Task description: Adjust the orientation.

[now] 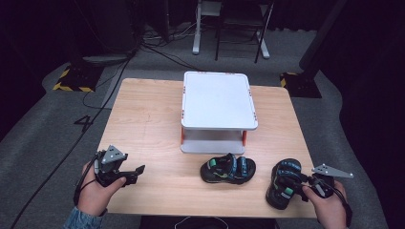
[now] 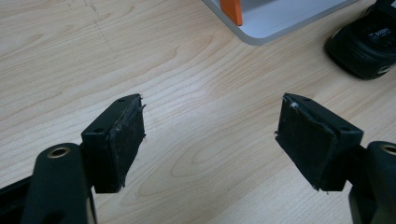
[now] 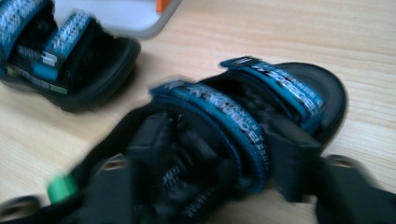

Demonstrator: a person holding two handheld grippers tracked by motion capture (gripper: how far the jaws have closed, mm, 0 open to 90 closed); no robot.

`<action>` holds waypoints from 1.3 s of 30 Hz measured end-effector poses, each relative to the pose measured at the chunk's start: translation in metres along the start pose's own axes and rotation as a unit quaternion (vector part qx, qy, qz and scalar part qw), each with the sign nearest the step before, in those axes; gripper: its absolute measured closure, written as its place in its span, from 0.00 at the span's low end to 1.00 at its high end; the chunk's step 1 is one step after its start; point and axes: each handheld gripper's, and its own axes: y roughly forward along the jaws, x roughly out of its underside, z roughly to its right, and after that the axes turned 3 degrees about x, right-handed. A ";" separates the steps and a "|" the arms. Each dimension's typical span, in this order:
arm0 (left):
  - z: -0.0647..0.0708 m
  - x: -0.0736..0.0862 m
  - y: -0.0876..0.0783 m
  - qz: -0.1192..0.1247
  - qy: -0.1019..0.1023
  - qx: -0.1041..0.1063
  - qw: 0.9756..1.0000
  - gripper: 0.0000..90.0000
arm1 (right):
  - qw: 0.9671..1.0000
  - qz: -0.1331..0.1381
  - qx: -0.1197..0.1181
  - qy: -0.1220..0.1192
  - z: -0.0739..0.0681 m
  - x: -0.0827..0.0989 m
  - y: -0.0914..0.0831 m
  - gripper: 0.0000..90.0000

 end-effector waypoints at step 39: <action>-0.005 0.016 -0.015 0.003 -0.019 -0.019 1.000 0.27 | 0.963 0.121 -0.200 -0.137 -0.118 -0.097 0.012 0.82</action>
